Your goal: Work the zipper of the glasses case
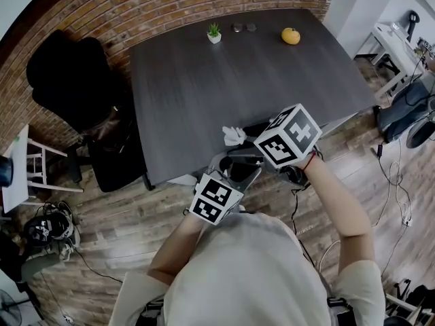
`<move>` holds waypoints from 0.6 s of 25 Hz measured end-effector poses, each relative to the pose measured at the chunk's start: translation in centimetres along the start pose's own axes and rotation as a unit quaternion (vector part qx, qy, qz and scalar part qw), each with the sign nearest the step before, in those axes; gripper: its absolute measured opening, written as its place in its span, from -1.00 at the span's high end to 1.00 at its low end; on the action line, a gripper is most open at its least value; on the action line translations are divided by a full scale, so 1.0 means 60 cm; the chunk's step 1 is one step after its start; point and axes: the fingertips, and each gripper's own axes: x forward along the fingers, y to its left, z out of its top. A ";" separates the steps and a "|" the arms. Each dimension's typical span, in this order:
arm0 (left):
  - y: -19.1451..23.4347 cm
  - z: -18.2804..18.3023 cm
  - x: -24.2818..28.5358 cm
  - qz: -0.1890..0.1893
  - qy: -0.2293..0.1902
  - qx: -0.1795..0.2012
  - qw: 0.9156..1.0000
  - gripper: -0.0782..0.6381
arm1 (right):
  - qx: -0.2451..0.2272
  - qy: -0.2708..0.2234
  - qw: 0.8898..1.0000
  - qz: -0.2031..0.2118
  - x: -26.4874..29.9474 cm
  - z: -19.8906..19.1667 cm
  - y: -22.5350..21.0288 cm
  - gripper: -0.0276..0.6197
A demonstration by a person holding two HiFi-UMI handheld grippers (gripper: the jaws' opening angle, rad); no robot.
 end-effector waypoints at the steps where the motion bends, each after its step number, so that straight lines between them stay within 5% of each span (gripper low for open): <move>1: -0.002 -0.001 0.002 -0.002 0.001 0.006 1.000 0.05 | 0.001 -0.001 1.000 0.002 0.001 0.001 -0.001 -0.06; 6: -0.015 -0.003 0.010 -0.016 0.008 0.003 1.000 0.05 | -0.036 -0.027 0.998 -0.035 -0.016 0.029 -0.009 0.49; 11: -0.003 -0.007 0.007 -0.017 0.002 -0.029 0.999 0.05 | -0.105 -0.019 0.992 -0.071 -0.022 0.041 -0.008 0.61; 15: 0.014 -0.009 0.002 -0.015 -0.008 -0.068 0.997 0.05 | -0.084 -0.051 0.994 -0.049 -0.032 0.056 -0.005 0.65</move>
